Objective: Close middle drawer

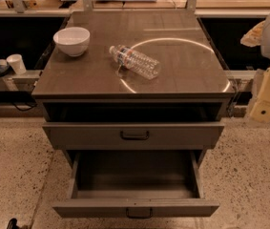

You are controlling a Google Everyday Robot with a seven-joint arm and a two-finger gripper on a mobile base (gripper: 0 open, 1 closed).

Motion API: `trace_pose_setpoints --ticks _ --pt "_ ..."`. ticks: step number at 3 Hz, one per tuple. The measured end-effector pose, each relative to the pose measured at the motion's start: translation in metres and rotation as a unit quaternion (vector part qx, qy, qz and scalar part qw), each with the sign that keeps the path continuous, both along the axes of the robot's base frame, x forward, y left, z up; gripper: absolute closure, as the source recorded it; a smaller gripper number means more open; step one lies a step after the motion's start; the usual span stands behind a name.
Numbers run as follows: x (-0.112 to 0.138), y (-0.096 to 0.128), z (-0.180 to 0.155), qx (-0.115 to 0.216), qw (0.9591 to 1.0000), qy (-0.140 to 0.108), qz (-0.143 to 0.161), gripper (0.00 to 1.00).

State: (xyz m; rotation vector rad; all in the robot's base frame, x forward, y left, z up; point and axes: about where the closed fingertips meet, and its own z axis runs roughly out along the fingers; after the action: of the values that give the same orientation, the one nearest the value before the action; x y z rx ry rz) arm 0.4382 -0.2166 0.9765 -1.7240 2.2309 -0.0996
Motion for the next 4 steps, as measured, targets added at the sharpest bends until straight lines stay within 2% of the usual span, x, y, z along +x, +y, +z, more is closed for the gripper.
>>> trace_pose_setpoints --ticks 1,2,3,4 --pt "0.0 0.0 0.0 0.0 1.0 0.0 0.0 0.0" --pt "0.005 -0.005 -0.026 0.048 0.9988 0.009 -0.008 0.0" --pt "0.007 -0.012 -0.116 0.157 0.9865 0.043 -0.016 0.0" --pt "-0.014 -0.013 -0.228 0.276 0.958 0.07 -0.037 0.0"
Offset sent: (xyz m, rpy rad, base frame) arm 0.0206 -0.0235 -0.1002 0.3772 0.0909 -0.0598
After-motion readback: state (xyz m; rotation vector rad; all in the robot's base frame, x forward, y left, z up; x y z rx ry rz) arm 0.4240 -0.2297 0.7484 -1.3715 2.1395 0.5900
